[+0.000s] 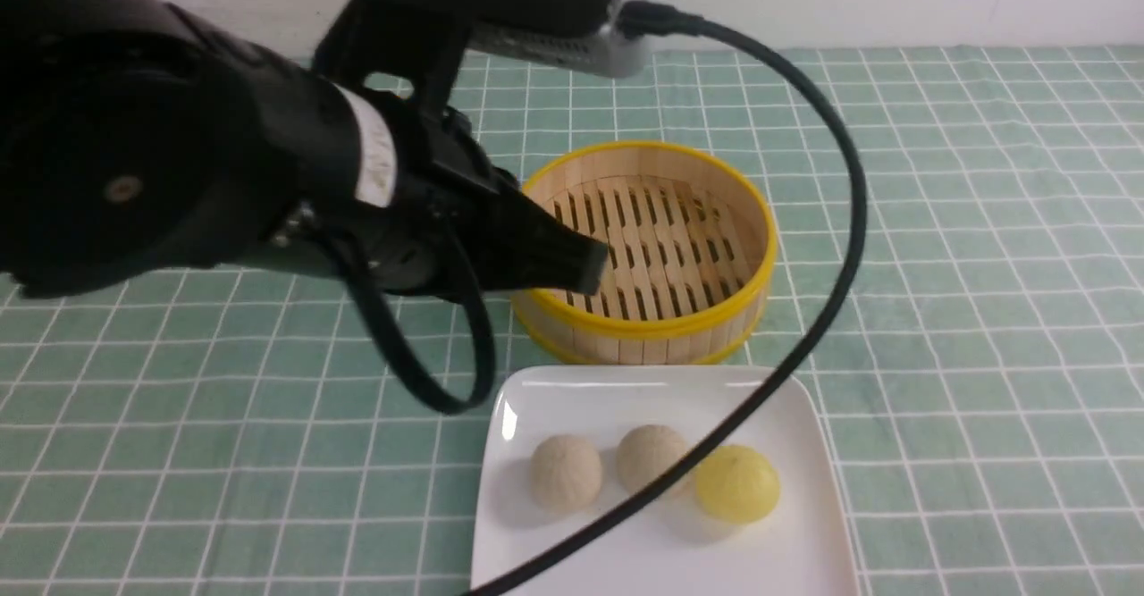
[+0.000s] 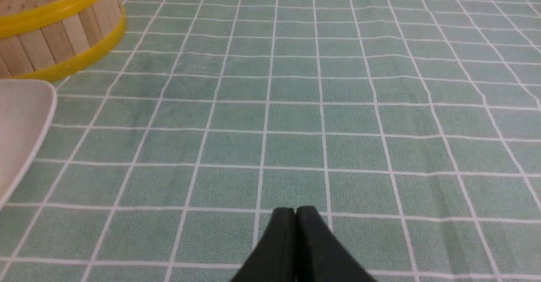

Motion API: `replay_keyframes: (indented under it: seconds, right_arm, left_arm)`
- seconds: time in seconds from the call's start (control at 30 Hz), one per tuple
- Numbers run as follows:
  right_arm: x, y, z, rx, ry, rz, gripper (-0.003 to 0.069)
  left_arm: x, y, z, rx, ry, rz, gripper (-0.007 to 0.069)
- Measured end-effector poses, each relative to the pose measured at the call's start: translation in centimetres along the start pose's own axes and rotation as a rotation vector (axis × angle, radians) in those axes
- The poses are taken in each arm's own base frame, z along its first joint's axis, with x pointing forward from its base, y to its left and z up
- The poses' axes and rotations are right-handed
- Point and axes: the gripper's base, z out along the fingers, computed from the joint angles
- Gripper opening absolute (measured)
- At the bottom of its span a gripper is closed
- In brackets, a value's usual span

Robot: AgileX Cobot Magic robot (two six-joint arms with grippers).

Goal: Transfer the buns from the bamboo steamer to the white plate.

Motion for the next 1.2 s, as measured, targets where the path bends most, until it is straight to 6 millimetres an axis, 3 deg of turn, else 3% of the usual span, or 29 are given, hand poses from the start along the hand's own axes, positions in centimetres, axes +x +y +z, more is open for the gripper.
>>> replay_keyframes:
  seconds: [0.1,0.3,0.43,0.5,0.7,0.9,1.2]
  right_arm:
    - [0.0,0.0,0.0,0.000,0.000,0.000,0.0016]
    - [0.0,0.0,0.0,0.000,0.000,0.000,0.0022]
    - [0.0,0.0,0.0,0.000,0.000,0.000,0.0027]
    - [0.0,0.0,0.0,0.000,0.000,0.000,0.0031]
    - [0.0,0.0,0.0,0.000,-0.001,0.000,0.0041]
    - [0.0,0.0,0.0,0.000,-0.001,0.000,0.0049]
    - [0.0,0.0,0.0,0.000,-0.001,0.000,0.0060]
  left_arm:
    - [0.4,0.9,-2.5,-0.025,-0.007,-0.006,0.0041]
    - [2.6,3.4,-10.6,-0.021,-0.111,-0.063,0.0041]
    - [5.6,5.0,-14.4,0.003,-0.176,-0.097,0.0041]
    - [8.0,5.7,-15.2,0.020,-0.194,-0.113,0.0041]
    - [11.9,6.3,-14.7,0.105,-0.340,-0.181,0.0041]
    - [12.3,5.3,-12.0,0.213,-0.478,-0.206,0.0044]
    - [13.9,5.2,-9.5,0.181,-0.384,-0.191,0.0053]
